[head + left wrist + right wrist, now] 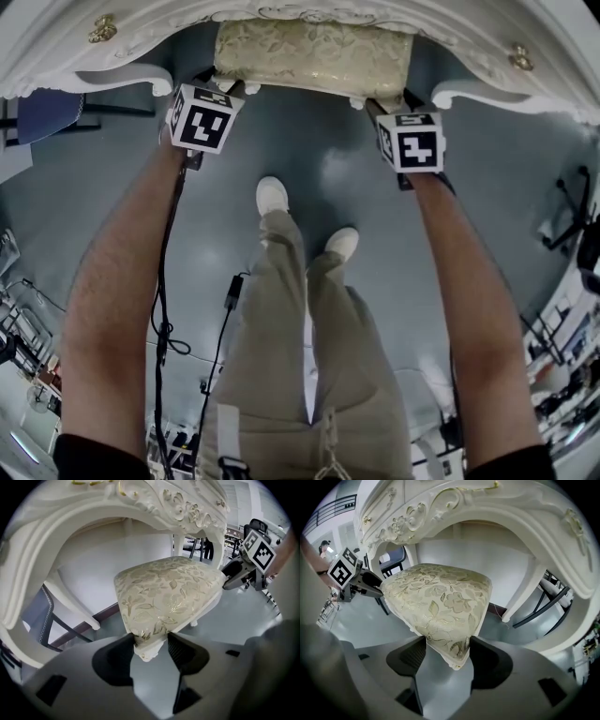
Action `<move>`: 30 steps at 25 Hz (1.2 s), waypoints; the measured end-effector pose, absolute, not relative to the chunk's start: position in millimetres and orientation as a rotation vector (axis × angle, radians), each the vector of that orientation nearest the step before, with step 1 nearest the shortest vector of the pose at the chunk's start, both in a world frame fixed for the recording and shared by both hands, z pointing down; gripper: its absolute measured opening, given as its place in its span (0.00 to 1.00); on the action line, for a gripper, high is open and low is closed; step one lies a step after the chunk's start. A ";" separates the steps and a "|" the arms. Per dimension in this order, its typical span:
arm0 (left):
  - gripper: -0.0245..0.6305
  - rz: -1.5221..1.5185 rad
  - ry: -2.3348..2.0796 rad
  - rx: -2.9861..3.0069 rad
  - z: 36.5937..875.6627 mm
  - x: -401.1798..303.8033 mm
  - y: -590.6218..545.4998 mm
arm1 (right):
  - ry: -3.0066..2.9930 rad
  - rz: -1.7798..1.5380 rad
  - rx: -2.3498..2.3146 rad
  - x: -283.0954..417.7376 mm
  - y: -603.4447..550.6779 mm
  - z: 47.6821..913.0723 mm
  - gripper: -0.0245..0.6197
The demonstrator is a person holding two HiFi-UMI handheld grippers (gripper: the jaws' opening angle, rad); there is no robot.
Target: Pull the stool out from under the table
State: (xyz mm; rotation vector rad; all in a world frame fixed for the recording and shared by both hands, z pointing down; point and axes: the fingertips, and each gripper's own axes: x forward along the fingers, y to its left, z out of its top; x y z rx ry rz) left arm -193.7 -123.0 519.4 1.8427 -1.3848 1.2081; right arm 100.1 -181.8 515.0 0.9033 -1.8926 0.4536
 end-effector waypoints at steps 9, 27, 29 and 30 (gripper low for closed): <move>0.38 1.214 -1.398 1.785 521.1 -185.7 -78.5 | -1.885 0.459 0.829 98.2 -149.7 512.1 0.49; 0.37 1.212 -1.428 1.687 522.8 -169.0 -2.4 | -1.862 0.466 0.747 113.3 -90.4 512.7 0.49; 0.37 1.210 -1.420 1.681 523.8 -165.1 8.5 | -1.857 0.467 0.738 117.5 -80.6 513.3 0.49; 0.37 1.209 -1.417 1.680 524.0 -163.6 13.0 | -1.858 0.468 0.735 118.8 -76.2 513.0 0.49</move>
